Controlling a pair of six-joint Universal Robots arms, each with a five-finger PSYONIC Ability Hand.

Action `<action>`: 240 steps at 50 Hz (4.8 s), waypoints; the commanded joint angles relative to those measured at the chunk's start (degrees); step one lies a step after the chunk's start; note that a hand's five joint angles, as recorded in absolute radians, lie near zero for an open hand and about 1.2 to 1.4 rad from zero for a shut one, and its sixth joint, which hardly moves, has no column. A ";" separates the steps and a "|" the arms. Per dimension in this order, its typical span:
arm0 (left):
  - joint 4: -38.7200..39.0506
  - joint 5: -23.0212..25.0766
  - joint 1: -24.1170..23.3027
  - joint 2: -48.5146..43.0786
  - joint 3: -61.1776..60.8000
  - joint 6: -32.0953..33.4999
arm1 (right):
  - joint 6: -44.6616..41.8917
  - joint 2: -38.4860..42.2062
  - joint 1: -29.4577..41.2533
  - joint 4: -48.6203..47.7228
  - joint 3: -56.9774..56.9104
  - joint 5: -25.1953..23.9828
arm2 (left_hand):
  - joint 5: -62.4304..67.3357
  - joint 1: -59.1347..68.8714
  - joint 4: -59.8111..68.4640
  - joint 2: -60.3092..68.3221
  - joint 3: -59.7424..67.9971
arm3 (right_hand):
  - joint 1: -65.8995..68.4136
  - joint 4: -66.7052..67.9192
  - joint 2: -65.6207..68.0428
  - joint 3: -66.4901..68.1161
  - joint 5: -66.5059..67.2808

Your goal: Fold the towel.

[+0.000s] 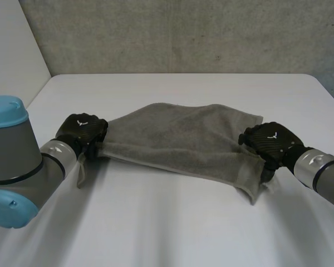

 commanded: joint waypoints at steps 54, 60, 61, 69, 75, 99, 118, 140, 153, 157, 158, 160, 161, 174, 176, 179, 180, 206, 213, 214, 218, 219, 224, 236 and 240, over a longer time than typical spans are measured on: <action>-0.05 0.05 -1.45 -2.76 1.52 -1.47 | -0.50 2.61 12.14 -32.42 14.19 28.65 | -15.04 -3.81 -6.88 -6.90 -8.75 | 10.67 10.81 9.30 9.84 13.34; 0.03 0.14 -1.45 -2.84 1.34 -1.47 | 0.03 -3.63 11.52 -31.10 14.89 28.12 | -15.04 -3.81 -6.88 -6.90 -8.75 | 39.60 39.75 38.23 38.77 42.28; 0.03 0.14 -1.45 -2.84 1.26 -1.47 | 0.20 -5.03 11.52 -30.32 14.98 27.95 | -15.04 -3.81 -6.88 -6.90 -8.75 | 48.76 48.91 47.39 47.93 51.44; 0.12 0.57 -1.80 -2.84 -0.06 -0.86 | 0.38 -7.68 11.43 -27.33 14.63 25.40 | -32.41 -21.18 -24.25 -24.27 -26.12 | 59.23 59.37 57.85 58.39 61.90; -0.05 1.72 -3.38 -2.50 -1.99 0.63 | 0.47 -6.89 10.65 -25.04 13.58 24.61 | -57.70 -46.47 -49.54 -49.56 -51.42 | 59.23 59.37 57.85 58.39 61.90; 2.05 0.40 -4.79 -2.14 -6.74 8.55 | 3.63 -5.39 6.51 -21.43 11.29 24.69 | -73.22 -61.98 -65.06 -65.07 -66.93 | 59.23 59.37 57.85 58.39 61.90; 11.81 -1.53 -4.26 -5.13 -7.36 8.81 | 3.98 -4.78 5.37 -20.64 10.23 24.78 | -70.86 -59.63 -62.70 -62.72 -64.57 | 59.23 59.37 57.85 58.39 61.90; 14.62 -6.28 0.83 -4.87 -4.98 8.81 | 3.98 -6.18 0.54 -18.28 7.77 24.96 | -57.57 -46.34 -49.41 -49.43 -51.28 | 59.23 59.37 57.85 58.39 61.90; 13.31 -5.31 1.01 0.49 -5.34 9.69 | 3.89 -10.04 0.36 -14.06 6.19 24.61 | -15.04 -3.81 -6.88 -6.90 -8.75 | 59.23 59.37 57.85 58.39 61.90; 12.43 -5.31 1.01 2.61 -4.98 11.80 | 3.89 -13.30 0.36 -10.89 4.26 24.52 | -15.04 -3.81 -6.88 -6.90 -8.75 | 59.23 59.37 57.85 58.39 61.90; 12.16 -5.31 1.18 4.69 -4.81 12.84 | 3.98 -15.13 0.18 -8.89 2.78 24.43 | -15.04 -3.81 -6.88 -6.90 -8.75 | 59.23 59.37 57.85 58.39 61.90; 12.25 -5.23 1.27 7.18 -4.72 13.56 | 4.07 -17.52 -0.08 -6.93 1.00 24.25 | -15.04 -3.81 -6.88 -6.90 -8.75 | 59.23 59.37 57.85 58.39 61.90; 12.25 -5.14 1.71 9.96 -4.37 13.82 | 4.24 -20.04 -0.17 -5.45 -0.74 23.82 | -15.04 -3.81 -6.88 -6.90 -8.75 | 59.23 59.37 57.85 58.39 61.90; 6.10 1.63 3.65 25.81 2.75 10.66 | 4.07 -26.05 -1.31 17.41 -21.41 17.31 | -15.04 -3.81 -6.88 -6.90 -8.75 | 59.23 59.37 57.85 58.39 61.90; 0.68 2.24 3.91 24.41 6.16 8.73 | 1.80 -21.33 -2.71 23.28 -24.04 14.34 | -15.04 -3.81 -6.88 -6.90 -8.75 | 59.23 59.37 57.85 58.39 61.90; -1.64 3.04 4.17 21.68 7.67 8.11 | 0.29 -19.10 -2.72 25.15 -24.75 13.62 | -15.04 -3.81 -6.88 -6.90 -8.75 | 59.23 59.37 57.85 58.39 61.90; -3.72 3.73 4.52 17.85 9.33 7.76 | -1.28 -17.19 -2.37 26.28 -25.01 13.44 | -15.04 -3.81 -6.88 -6.90 -8.75 | 59.23 59.37 57.85 58.39 61.90; 17.49 0.23 2.85 -9.63 46.61 6.64 | -5.86 7.20 10.55 -13.48 -46.92 31.89 | -15.04 -3.81 -6.88 -6.90 -8.75 | 59.23 59.37 57.85 58.39 61.90; 14.29 0.66 3.03 -7.50 45.56 1.26 | -5.86 2.34 10.90 -11.00 -43.47 31.99 | -15.04 -3.81 -6.88 -6.90 -8.75 | 59.23 59.37 57.85 58.39 61.90; 11.84 1.18 3.03 -8.02 45.03 1.08 | -5.95 2.69 10.82 -6.89 -43.47 31.55 | -15.04 -3.81 -6.88 -6.90 -8.75 | 59.23 59.37 57.85 58.39 61.90; 7.42 2.33 2.94 -10.05 42.39 1.25 | -5.86 4.28 10.47 2.91 -42.94 29.88 | -15.04 -3.81 -6.88 -6.90 -8.75 | 59.23 59.37 57.85 58.39 61.90; 5.68 3.03 2.94 -11.09 39.87 1.43 | -5.95 5.75 10.47 6.91 -41.98 28.49 | -15.04 -3.81 -6.88 -6.90 -8.75 | 59.23 59.37 57.85 58.39 61.90; 5.83 4.00 3.03 -12.51 26.95 3.62 | -6.04 7.88 10.11 11.44 -34.26 25.31 | -15.04 -3.81 -6.88 -6.90 -8.75 | 59.23 59.37 57.85 58.39 61.90; 8.38 4.71 4.61 -12.34 8.29 9.52 | -6.92 9.02 9.94 11.09 -19.65 24.34 | -15.04 -3.81 -6.88 -6.90 -8.75 | 59.23 59.37 57.85 58.39 61.90; 8.03 6.72 4.44 -7.53 4.08 9.52 | -6.65 3.51 9.24 11.17 -17.02 24.78 | -15.04 -3.81 -6.88 -6.90 -8.75 | 59.23 59.37 57.85 58.39 61.90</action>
